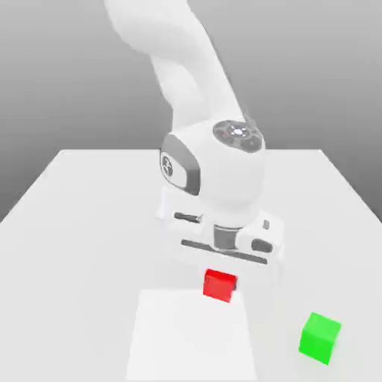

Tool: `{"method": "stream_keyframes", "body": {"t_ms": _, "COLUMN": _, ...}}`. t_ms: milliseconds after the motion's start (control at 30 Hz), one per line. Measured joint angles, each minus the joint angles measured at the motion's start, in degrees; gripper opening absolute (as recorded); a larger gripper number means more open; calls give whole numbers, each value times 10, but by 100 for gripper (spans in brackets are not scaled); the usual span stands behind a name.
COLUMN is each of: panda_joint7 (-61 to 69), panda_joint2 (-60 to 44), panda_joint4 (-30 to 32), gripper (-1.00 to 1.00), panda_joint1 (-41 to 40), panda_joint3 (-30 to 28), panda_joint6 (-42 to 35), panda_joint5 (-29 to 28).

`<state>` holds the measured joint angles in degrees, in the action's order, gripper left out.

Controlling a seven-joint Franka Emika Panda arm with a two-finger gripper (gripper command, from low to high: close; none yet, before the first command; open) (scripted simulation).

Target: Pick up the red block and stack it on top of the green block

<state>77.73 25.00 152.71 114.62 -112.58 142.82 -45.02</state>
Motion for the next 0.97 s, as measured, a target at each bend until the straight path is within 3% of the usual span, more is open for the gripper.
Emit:
{"method": "stream_keyframes", "body": {"t_ms": 267, "panda_joint7": 21, "panda_joint2": 71, "panda_joint4": -66, "gripper": -100, "panda_joint1": 111, "panda_joint3": -28, "panda_joint6": -65, "panda_joint5": -15}}
{"method": "stream_keyframes", "body": {"t_ms": 633, "panda_joint7": 68, "panda_joint2": 73, "panda_joint4": -141, "gripper": -100, "panda_joint1": 146, "panda_joint3": 65, "panda_joint6": -68, "panda_joint5": -28}}
{"method": "stream_keyframes", "body": {"t_ms": 767, "panda_joint7": 29, "panda_joint2": 109, "panda_joint4": -158, "gripper": -100, "panda_joint1": 221, "panda_joint3": -20, "panda_joint6": -35, "panda_joint5": -100}}
{"method": "stream_keyframes", "body": {"t_ms": 800, "panda_joint7": 15, "panda_joint2": 121, "panda_joint4": -162, "gripper": 100, "panda_joint1": 238, "panda_joint3": -44, "panda_joint6": -27, "panda_joint5": -121}}
{"method": "stream_keyframes", "body": {"t_ms": 967, "panda_joint7": 15, "panda_joint2": 121, "panda_joint4": -162, "gripper": 100, "panda_joint1": 238, "panda_joint3": -44, "panda_joint6": -27, "panda_joint5": -121}}
